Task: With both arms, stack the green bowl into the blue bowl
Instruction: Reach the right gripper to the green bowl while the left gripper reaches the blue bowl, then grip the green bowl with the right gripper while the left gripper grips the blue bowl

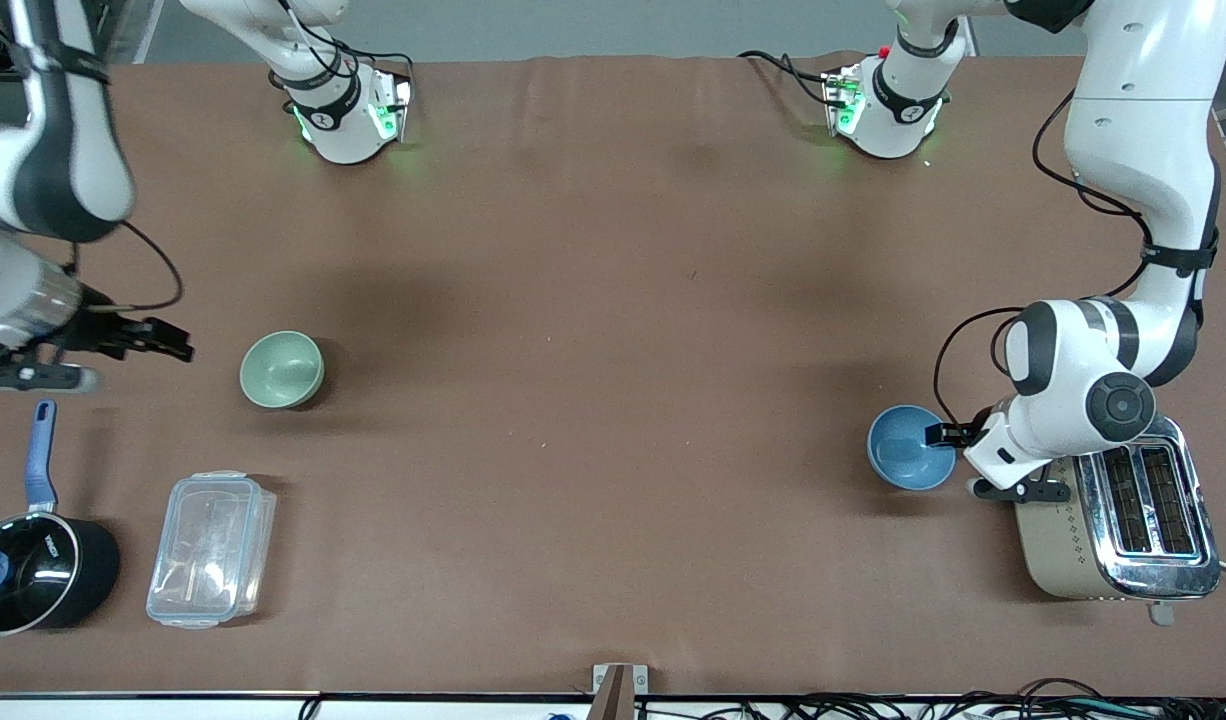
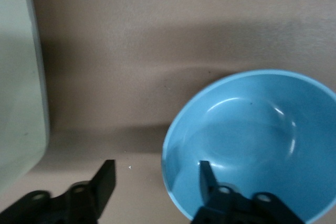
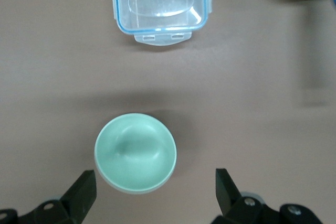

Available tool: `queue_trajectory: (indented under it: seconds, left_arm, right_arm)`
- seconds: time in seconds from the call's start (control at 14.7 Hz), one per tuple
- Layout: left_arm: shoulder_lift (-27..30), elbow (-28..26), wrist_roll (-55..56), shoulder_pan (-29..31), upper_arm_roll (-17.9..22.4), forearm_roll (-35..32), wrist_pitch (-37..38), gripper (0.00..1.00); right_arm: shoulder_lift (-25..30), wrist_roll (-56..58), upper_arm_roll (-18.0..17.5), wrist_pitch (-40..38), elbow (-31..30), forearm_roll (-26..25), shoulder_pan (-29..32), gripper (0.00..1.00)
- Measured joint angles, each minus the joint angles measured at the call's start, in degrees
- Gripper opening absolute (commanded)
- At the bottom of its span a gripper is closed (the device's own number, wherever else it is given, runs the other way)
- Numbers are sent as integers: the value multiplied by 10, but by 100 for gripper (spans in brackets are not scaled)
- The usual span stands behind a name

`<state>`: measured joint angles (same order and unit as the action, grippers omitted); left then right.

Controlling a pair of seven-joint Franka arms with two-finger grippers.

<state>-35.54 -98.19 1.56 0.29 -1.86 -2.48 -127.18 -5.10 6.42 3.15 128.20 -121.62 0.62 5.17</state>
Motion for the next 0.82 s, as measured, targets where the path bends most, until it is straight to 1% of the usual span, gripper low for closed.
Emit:
queue_trajectory:
  seconds: [0.14, 0.2, 0.41, 0.54, 0.61, 0.68, 0.82]
  left_arm:
    - [-3, 0, 26, -3, -1, 0, 0, 5]
    - [-4, 0, 32, -5, -2, 0, 0, 0]
    - [-5, 2, 33, -6, -6, 0, -1, 0]
    - [3, 7, 31, -3, -21, 0, 2, 0]
    - [9, 8, 35, -1, -38, 0, 5, 0]
    - [16, 10, 52, -1, -61, 0, 20, 0]
    - [34, 18, 120, -3, -118, 1, 60, 0]
  right_arm:
    - [-9, 0, -1, 90, -72, -3, -5, 100]
    - [-18, 0, -2, 121, -93, -4, -6, 100]
    - [-59, 0, -2, 214, -134, -5, -6, 100]
    - [-83, 0, -1, 259, -151, -5, -6, 100]
    - [-90, 0, -1, 278, -159, -5, -6, 94]
    - [-94, 0, -1, 296, -167, -5, -6, 83]
    - [-99, 1, -1, 320, -182, -6, -6, 50]
